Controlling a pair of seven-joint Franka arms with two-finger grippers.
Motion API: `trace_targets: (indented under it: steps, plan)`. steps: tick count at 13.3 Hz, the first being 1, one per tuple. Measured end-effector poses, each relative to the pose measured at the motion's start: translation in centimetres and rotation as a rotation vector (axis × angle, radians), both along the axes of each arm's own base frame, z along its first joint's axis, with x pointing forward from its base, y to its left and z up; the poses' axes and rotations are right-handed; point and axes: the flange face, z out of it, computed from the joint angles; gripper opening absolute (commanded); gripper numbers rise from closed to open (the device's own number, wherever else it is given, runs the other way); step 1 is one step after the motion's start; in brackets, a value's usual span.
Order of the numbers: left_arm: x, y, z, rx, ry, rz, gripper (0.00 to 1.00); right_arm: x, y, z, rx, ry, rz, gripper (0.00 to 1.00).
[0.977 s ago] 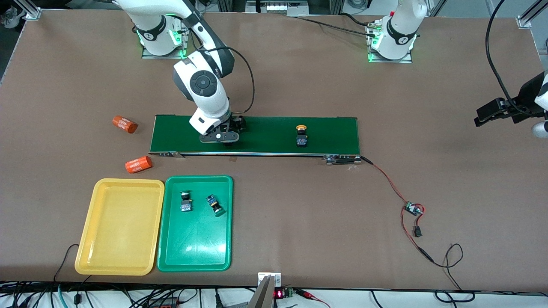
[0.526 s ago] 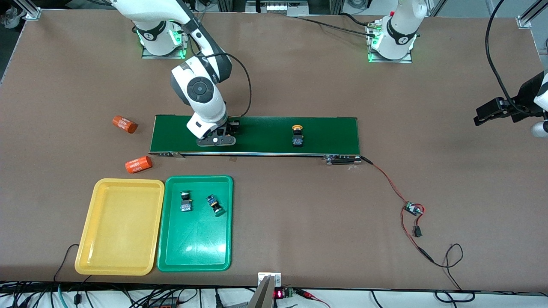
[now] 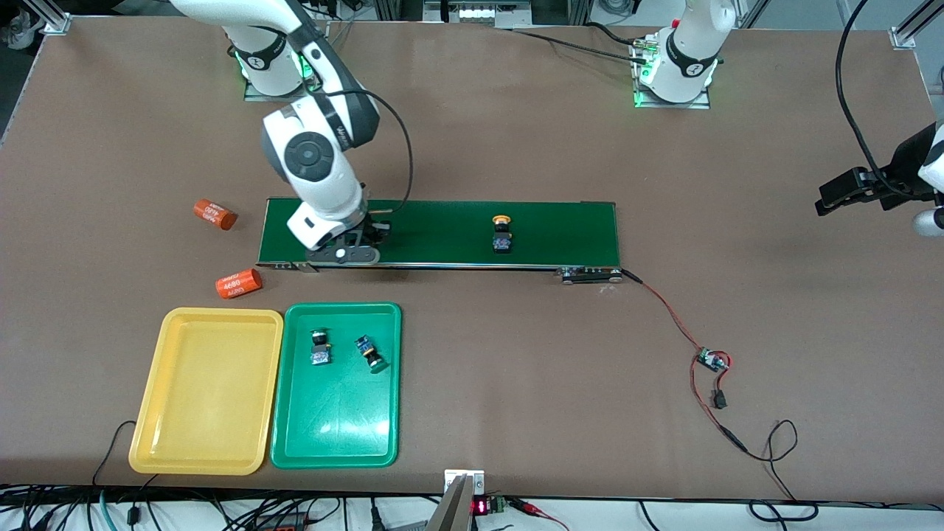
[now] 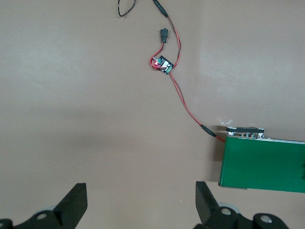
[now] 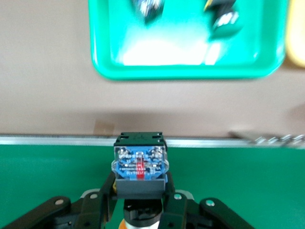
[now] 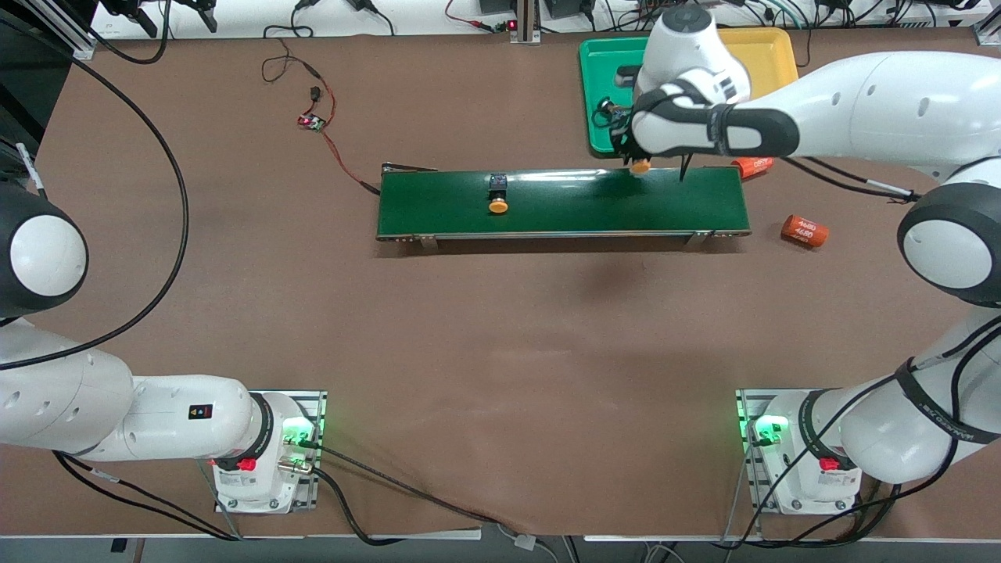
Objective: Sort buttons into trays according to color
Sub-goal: 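Carry the yellow-cap button over the yellow tray with the right gripper, then lower the yellow button into the yellow tray and open the right gripper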
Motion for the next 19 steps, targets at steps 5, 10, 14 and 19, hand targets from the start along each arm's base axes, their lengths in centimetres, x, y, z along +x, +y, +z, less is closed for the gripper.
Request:
trace_targets:
  steps: [5,10,14,19]
  plan:
    - [-0.1,0.0,0.0,0.000,0.005,0.000,1.00,5.6,-7.5,3.8,-0.011,-0.070,0.066,0.14]
    - [-0.1,0.0,-0.1,0.000,0.005,0.000,1.00,11.8,-18.3,1.9,-0.055,-0.077,0.152,0.14]
    - [-0.1,0.0,-0.1,0.000,0.006,0.000,1.00,16.0,-25.0,-2.6,-0.077,-0.071,0.204,0.16]
    - [-0.1,0.0,-0.1,0.000,0.006,0.000,1.00,17.5,-29.9,-7.3,-0.087,-0.078,0.198,1.00]
